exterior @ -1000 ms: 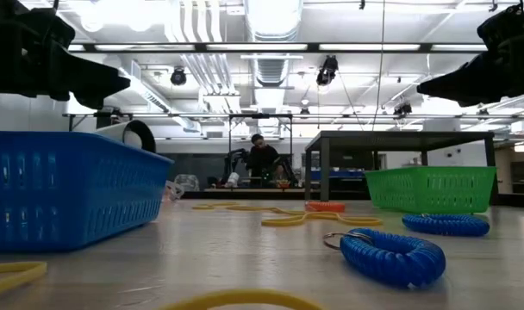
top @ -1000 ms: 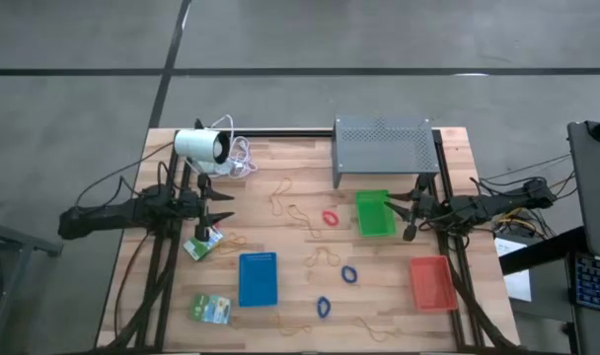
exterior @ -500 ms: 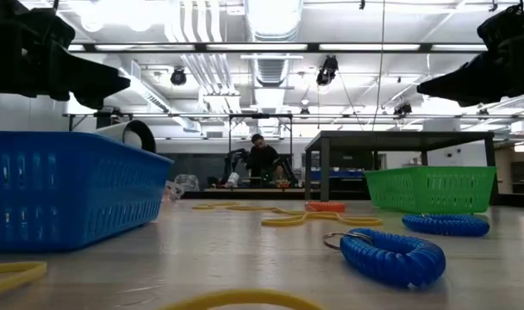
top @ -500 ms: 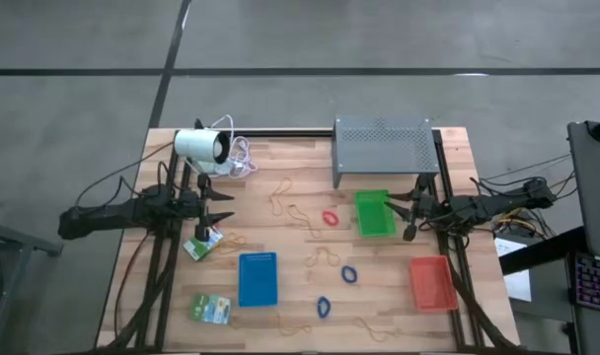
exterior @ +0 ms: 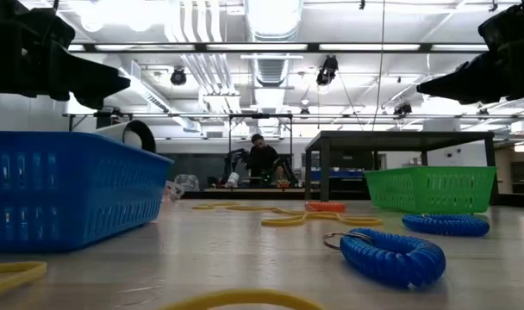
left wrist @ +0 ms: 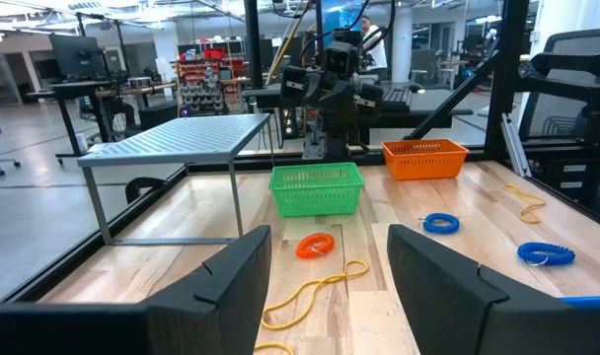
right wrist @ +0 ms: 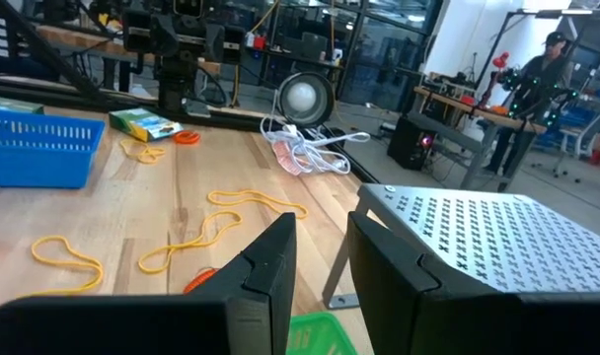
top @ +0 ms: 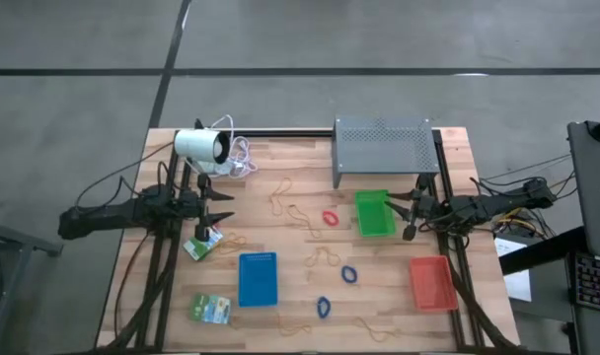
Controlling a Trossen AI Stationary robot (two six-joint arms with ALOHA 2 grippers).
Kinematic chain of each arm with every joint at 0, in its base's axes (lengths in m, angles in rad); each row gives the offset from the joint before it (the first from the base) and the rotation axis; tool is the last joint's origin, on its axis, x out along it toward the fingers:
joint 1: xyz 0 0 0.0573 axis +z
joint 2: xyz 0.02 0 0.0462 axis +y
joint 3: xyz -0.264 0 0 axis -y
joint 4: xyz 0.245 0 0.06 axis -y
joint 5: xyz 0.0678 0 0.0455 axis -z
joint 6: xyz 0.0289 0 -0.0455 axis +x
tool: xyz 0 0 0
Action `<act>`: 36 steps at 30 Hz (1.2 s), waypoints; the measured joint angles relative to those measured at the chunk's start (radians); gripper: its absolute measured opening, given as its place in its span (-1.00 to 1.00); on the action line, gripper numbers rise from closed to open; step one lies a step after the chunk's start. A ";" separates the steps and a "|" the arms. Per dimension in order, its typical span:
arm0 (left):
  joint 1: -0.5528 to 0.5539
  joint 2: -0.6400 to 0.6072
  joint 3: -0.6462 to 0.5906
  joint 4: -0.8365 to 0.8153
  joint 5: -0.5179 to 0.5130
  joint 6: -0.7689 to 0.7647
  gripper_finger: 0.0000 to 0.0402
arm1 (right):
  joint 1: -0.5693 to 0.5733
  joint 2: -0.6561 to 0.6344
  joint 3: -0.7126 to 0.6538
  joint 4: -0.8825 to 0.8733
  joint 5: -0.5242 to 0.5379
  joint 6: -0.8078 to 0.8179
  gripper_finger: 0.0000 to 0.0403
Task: Pick & Place Office Desk Supplies
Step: Put the yellow rubber band into the green bin
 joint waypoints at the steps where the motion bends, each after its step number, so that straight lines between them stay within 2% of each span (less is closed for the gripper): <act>1: 0.000 0.000 0.000 0.000 0.000 0.000 0.06 | 0.000 0.000 0.000 0.000 -0.002 0.001 -0.55; 11: 0.000 0.000 0.000 0.000 0.000 0.000 0.05 | 0.000 0.000 0.000 0.006 -0.004 0.005 -0.55; 13: 0.000 0.000 0.000 0.000 0.000 0.000 0.05 | 0.000 0.000 0.000 0.014 -0.007 0.049 -0.55; 16: 0.000 0.000 0.000 0.000 0.000 0.000 0.05 | 0.000 0.000 0.000 0.073 -0.011 0.082 -0.55; 22: 0.000 0.000 0.000 0.000 0.000 0.000 0.05 | 0.000 0.000 0.000 0.200 -0.011 0.002 -0.55; 26: 0.000 0.000 0.000 0.000 0.000 0.000 0.05 | 0.000 0.000 0.037 0.205 -0.011 0.120 -0.55; 28: 0.000 0.000 0.000 0.000 0.000 0.000 0.05 | 0.000 0.002 0.070 0.172 -0.012 0.128 -0.55; 32: 0.000 0.000 0.000 0.000 0.000 0.000 0.05 | 0.000 0.060 0.150 0.124 -0.014 0.098 -0.55; 36: 0.000 0.000 0.000 0.000 0.000 0.000 0.05 | -0.001 0.206 0.236 0.123 -0.007 0.174 -0.55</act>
